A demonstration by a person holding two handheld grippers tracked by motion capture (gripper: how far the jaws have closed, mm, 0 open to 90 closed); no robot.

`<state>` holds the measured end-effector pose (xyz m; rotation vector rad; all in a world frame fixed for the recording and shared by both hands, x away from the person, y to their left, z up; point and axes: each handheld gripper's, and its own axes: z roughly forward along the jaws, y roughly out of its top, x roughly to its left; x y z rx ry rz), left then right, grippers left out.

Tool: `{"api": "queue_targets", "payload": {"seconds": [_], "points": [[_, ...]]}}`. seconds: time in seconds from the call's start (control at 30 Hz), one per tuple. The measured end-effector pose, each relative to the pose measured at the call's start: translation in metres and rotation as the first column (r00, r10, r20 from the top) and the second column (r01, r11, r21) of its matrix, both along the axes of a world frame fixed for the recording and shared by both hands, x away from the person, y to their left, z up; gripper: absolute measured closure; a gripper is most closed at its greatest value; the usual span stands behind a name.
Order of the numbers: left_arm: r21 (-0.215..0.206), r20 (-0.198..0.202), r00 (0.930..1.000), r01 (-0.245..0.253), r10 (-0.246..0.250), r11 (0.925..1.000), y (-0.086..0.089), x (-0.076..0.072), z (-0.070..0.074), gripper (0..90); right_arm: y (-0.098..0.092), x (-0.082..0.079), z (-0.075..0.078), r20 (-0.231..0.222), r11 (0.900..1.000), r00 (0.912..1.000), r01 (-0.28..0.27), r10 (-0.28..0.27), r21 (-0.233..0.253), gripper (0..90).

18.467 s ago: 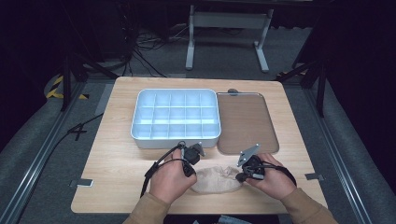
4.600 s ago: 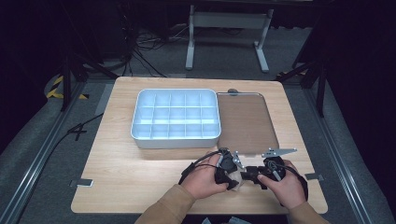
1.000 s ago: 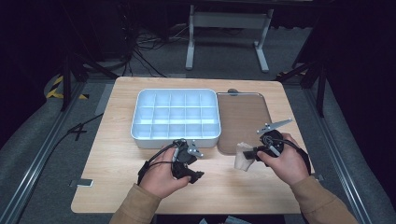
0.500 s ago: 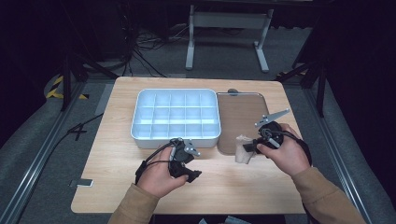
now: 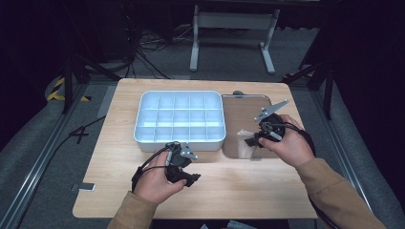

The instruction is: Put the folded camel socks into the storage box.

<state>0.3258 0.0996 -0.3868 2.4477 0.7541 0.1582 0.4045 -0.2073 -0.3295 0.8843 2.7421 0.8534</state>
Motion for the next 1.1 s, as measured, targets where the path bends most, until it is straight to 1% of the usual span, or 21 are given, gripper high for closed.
{"api": "queue_targets", "payload": {"seconds": [0.03,0.1,0.2,0.27,0.33,0.5,0.53,0.57,0.67,0.8,0.83,0.9,1.0,1.03,1.07,1.1], "points": [[-0.005,0.006,0.9999,-0.013,0.013,0.9999,0.002,-0.001,0.0,42.3,0.003,0.005,0.002,0.006,1.0,0.9998,-0.018,0.018,-0.008,77.1],[-0.007,-0.002,0.9998,-0.021,0.021,0.9998,0.005,-0.002,0.001,42.3,0.005,0.007,0.003,0.009,1.0,0.9997,-0.022,0.022,-0.01,77.1],[-0.006,0.011,0.9988,-0.047,0.047,0.9989,0.012,-0.005,0.0,42.3,0.012,0.014,0.007,0.019,0.999,0.9991,-0.039,0.039,-0.017,77.0],[-0.008,0.009,0.9981,-0.061,0.061,0.9981,0.017,-0.006,0.0,42.3,0.017,0.019,0.009,0.022,0.999,0.9986,-0.048,0.049,-0.021,77.1],[-0.012,0.008,0.9975,-0.071,0.071,0.9974,0.019,-0.007,0.0,42.3,0.023,0.024,0.01,0.026,0.998,0.9975,-0.066,0.066,-0.024,77.0],[-0.014,0.008,0.996,-0.089,0.089,0.996,0.025,-0.008,0.001,42.2,0.038,0.035,0.011,0.037,0.996,0.9958,-0.082,0.084,-0.047,77.0],[-0.017,0.009,0.9959,-0.09,0.09,0.9958,0.026,-0.008,0.001,42.2,0.04,0.037,0.011,0.039,0.995,0.9956,-0.083,0.085,-0.05,77.0],[-0.015,0.001,0.9963,-0.086,0.086,0.9961,0.027,-0.007,0.002,42.2,0.043,0.039,0.011,0.04,0.995,0.9954,-0.085,0.087,-0.055,77.0],[-0.019,0.008,0.996,-0.089,0.089,0.9959,0.028,-0.007,0.002,42.0,0.05,0.045,0.013,0.048,0.993,0.9944,-0.091,0.094,-0.073,77.0],[-0.017,-0.007,0.9972,-0.075,0.075,0.997,0.028,-0.005,0.003,41.3,0.059,0.053,0.015,0.051,0.992,0.994,-0.092,0.097,-0.09,77.0],[-0.015,-0.009,0.9973,-0.074,0.073,0.9972,0.029,-0.005,0.004,41.3,0.061,0.055,0.015,0.056,0.991,0.9939,-0.088,0.094,-0.1,77.0],[-0.022,-0.007,0.997,-0.077,0.077,0.9968,0.029,-0.004,0.004,41.3,0.065,0.058,0.015,0.058,0.991,0.994,-0.087,0.093,-0.102,77.0],[-0.022,-0.008,0.997,-0.078,0.077,0.9968,0.03,-0.004,0.005,41.2,0.069,0.061,0.014,0.051,0.991,0.9947,-0.084,0.09,-0.107,76.9],[-0.023,-0.008,0.9969,-0.078,0.078,0.9967,0.03,-0.004,0.005,41.2,0.072,0.063,0.013,0.04,0.991,0.9957,-0.079,0.084,-0.111,76.9],[-0.021,-0.014,0.9967,-0.08,0.08,0.9966,0.03,-0.004,0.005,41.2,0.077,0.067,0.01,0.038,0.988,0.9955,-0.081,0.087,-0.13,76.9],[-0.027,-0.015,0.9967,-0.08,0.079,0.9965,0.03,-0.004,0.005,41.2,0.08,0.068,0.009,0.037,0.987,0.9957,-0.08,0.085,-0.138,76.9]]}}
